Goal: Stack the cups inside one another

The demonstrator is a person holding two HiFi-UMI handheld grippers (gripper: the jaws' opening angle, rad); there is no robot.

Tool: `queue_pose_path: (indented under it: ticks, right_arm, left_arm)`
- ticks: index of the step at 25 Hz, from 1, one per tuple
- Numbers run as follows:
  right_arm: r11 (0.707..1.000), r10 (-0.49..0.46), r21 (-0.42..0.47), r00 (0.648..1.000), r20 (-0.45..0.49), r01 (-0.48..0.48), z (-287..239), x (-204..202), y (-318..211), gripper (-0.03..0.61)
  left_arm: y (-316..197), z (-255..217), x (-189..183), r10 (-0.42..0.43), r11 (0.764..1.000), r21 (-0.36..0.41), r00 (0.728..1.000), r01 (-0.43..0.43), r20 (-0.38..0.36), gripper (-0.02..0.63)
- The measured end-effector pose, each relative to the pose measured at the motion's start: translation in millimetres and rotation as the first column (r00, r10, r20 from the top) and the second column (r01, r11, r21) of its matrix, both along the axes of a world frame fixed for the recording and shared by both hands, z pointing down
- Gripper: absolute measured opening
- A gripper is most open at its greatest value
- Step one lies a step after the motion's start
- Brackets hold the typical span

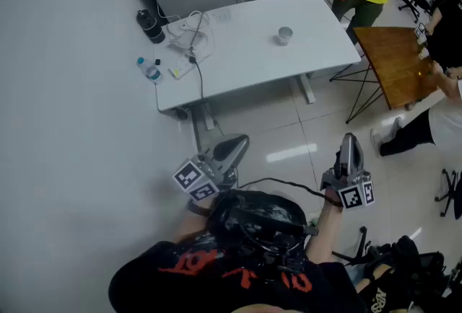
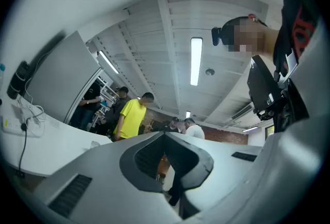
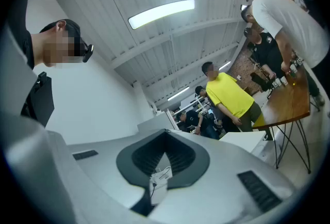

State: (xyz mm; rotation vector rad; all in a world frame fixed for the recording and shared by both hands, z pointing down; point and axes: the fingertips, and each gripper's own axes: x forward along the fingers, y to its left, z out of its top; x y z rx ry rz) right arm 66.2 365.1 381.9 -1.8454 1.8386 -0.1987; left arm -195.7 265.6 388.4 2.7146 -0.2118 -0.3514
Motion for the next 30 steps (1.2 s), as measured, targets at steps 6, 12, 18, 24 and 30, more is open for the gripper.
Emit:
queue_pose_path:
  ticks: [6,12,18,24,30]
  right_arm:
    - [0.995,-0.048,-0.085,0.998,-0.046,0.044,18.5,-9.0,-32.4,0.003]
    - [0.985,-0.119,-0.133,0.992,-0.038,0.113,49.1,16.4,-102.6,0.003]
    - [0.964,-0.234,-0.118,0.971,0.041,0.238,94.1,62.8,-199.2,0.003]
    - [0.914,-0.382,-0.144,0.924,0.006,0.379,109.2,112.5,-317.4,0.003]
    - [0.890,-0.436,-0.168,0.899,-0.049,0.423,111.0,140.3,-397.1,0.003]
  left_arm:
    - [-23.9,22.4,21.7,-0.019,0.998,0.056,0.987,0.010,0.157,0.278]
    - [-84.5,37.3,48.0,-0.111,0.992,0.078,0.982,0.101,0.151,0.166]
    - [-155.8,42.0,82.1,-0.278,0.957,0.157,0.926,0.244,0.254,0.156]
    - [-190.4,10.4,142.4,-0.310,0.950,0.163,0.858,0.266,0.409,0.144]
    - [-211.8,74.0,228.1,-0.022,1.000,-0.007,0.852,0.030,0.523,0.132]
